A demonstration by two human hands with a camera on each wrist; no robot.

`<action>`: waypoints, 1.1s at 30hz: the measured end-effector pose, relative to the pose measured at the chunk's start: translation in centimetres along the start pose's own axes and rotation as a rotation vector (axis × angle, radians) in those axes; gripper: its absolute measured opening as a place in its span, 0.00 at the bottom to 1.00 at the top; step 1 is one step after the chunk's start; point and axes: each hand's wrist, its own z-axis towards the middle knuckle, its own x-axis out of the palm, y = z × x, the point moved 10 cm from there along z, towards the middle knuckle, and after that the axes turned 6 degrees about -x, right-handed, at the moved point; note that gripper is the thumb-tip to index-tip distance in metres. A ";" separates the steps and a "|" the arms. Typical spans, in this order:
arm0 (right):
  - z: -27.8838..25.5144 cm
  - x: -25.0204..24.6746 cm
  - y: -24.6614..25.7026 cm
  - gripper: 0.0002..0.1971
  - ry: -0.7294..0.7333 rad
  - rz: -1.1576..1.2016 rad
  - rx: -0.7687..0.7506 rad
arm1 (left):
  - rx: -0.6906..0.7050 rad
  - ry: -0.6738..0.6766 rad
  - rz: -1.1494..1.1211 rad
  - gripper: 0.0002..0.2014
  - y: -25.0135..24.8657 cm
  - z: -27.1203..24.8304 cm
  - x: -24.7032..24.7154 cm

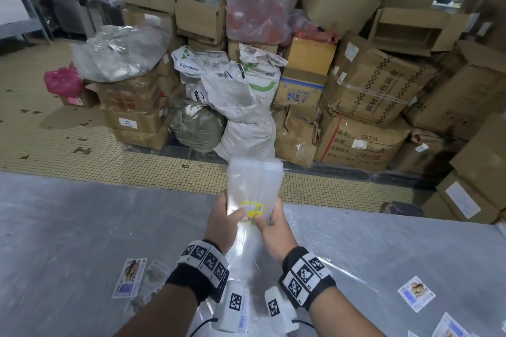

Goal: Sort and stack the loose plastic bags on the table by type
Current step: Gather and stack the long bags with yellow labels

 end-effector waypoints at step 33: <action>1.3 0.3 -3.3 0.18 0.026 -0.032 0.083 | -0.085 0.028 0.056 0.17 3.4 1.5 1.1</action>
